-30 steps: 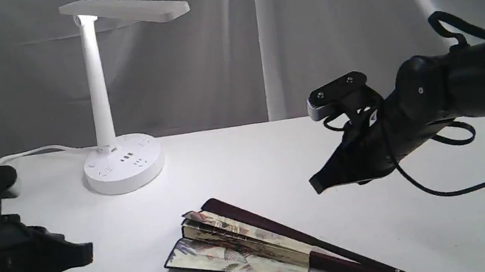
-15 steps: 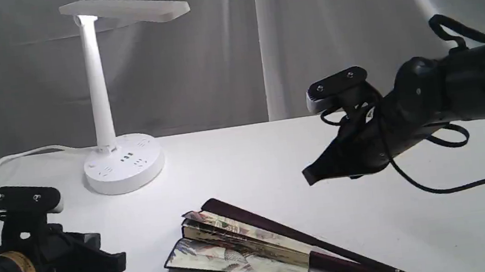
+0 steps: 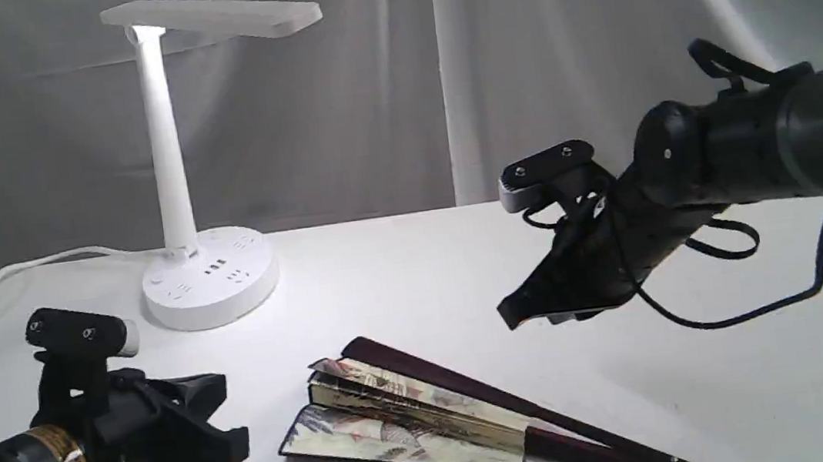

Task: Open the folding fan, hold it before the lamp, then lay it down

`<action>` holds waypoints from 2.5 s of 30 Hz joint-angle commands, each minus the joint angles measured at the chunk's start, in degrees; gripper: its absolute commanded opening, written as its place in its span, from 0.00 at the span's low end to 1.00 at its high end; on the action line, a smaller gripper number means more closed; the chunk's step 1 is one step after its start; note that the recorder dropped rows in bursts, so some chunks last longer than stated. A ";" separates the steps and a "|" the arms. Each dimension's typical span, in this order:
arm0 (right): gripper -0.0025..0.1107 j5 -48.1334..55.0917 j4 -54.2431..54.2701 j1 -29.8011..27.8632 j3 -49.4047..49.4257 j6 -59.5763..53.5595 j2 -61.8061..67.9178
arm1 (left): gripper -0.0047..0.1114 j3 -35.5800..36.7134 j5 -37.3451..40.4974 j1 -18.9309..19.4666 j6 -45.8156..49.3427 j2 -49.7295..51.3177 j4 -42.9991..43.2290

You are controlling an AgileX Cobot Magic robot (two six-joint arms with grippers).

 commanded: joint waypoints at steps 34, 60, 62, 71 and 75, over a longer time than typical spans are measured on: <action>0.53 10.38 22.14 0.19 -3.12 -21.19 5.04 | 0.04 -0.18 -0.16 -0.28 -9.21 0.34 9.85; 0.48 14.00 24.56 0.19 -3.12 -21.20 9.79 | 0.04 -0.18 -5.27 -0.28 -9.21 3.63 8.69; 0.47 14.00 24.61 0.19 -3.12 -21.20 9.79 | 0.04 -0.18 -5.27 -0.28 -9.21 3.63 8.69; 0.41 13.35 24.61 0.19 -3.12 -21.09 9.79 | 0.04 -0.18 -5.27 -0.28 -9.21 3.63 8.69; 0.35 13.35 24.61 0.19 -3.12 -21.09 9.79 | 0.04 -0.18 -5.27 -0.28 -9.21 3.63 8.69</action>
